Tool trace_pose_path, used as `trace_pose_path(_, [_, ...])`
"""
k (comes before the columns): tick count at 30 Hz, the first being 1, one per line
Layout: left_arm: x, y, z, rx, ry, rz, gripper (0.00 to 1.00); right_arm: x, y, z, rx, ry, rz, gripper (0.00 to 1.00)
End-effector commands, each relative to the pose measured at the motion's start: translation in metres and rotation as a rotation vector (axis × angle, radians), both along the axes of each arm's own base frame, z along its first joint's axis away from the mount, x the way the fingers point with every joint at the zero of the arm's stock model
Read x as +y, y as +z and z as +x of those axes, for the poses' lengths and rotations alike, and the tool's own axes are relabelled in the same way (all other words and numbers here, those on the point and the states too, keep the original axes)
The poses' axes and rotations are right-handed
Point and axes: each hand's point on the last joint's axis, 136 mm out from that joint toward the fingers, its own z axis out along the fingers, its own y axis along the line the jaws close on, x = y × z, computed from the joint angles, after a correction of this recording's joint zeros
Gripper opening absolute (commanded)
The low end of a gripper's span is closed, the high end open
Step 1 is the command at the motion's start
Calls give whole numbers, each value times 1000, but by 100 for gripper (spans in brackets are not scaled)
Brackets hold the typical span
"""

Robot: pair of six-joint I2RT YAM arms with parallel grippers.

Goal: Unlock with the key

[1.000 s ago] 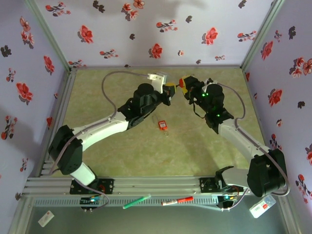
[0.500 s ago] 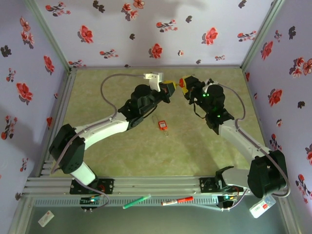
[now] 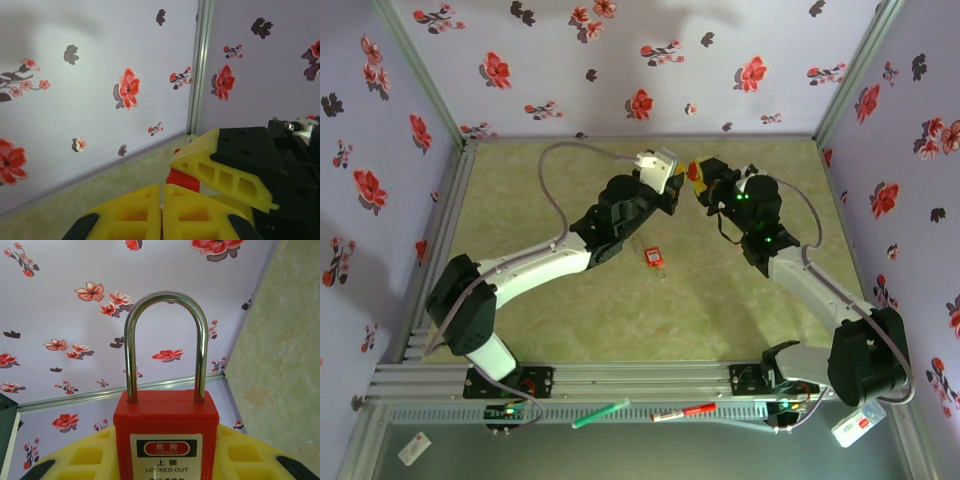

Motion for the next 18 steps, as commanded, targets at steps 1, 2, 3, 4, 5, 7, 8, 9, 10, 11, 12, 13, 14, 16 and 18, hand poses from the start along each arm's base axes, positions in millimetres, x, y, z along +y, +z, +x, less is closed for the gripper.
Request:
trace_pose_path(1, [-19, -31, 0, -53, -73, 151, 0, 55, 36, -57, -102, 363, 53, 0])
trace_pose_path(2, [-19, -33, -1, -60, -86, 157, 0, 55, 36, -58, -102, 365, 54, 0])
trace_pose_path(3, [-20, -34, -2, -75, -93, 161, 0, 55, 37, -57, -103, 364, 54, 0])
trace_pose_path(4, [-19, -36, -3, -93, -95, 166, 0, 55, 37, -57, -103, 364, 55, 0])
trace_pose_path(5, [-18, -39, -3, -101, -94, 163, 0, 55, 38, -57, -105, 364, 55, 0])
trace_pose_path(7, [-17, -44, -3, -106, -101, 158, 0, 55, 37, -57, -102, 365, 55, 0])
trace_pose_path(8, [-18, -46, -4, -113, -106, 155, 0, 55, 37, -58, -102, 365, 56, 0])
trace_pose_path(9, [-17, -48, -4, -118, -106, 148, 0, 55, 38, -58, -102, 364, 58, 0])
trace_pose_path(10, [-17, -49, -5, -124, -105, 137, 0, 54, 37, -57, -101, 361, 57, 0])
trace_pose_path(11, [-16, -50, -5, -130, -104, 132, 0, 54, 39, -57, -103, 362, 58, 0])
trace_pose_path(12, [-14, -52, -7, -133, -105, 128, 0, 54, 38, -57, -101, 361, 57, 0])
trace_pose_path(13, [-13, -54, -7, -132, -101, 119, 0, 53, 38, -57, -101, 360, 56, 0])
trace_pose_path(14, [-11, -56, -8, -128, -101, 114, 0, 53, 38, -56, -102, 358, 53, 0])
trace_pose_path(16, [-11, -58, -13, -127, -106, 104, 0, 52, 37, -55, -99, 352, 50, 0])
trace_pose_path(18, [-11, -61, -17, -121, -112, 103, 0, 50, 37, -54, -100, 346, 50, 0])
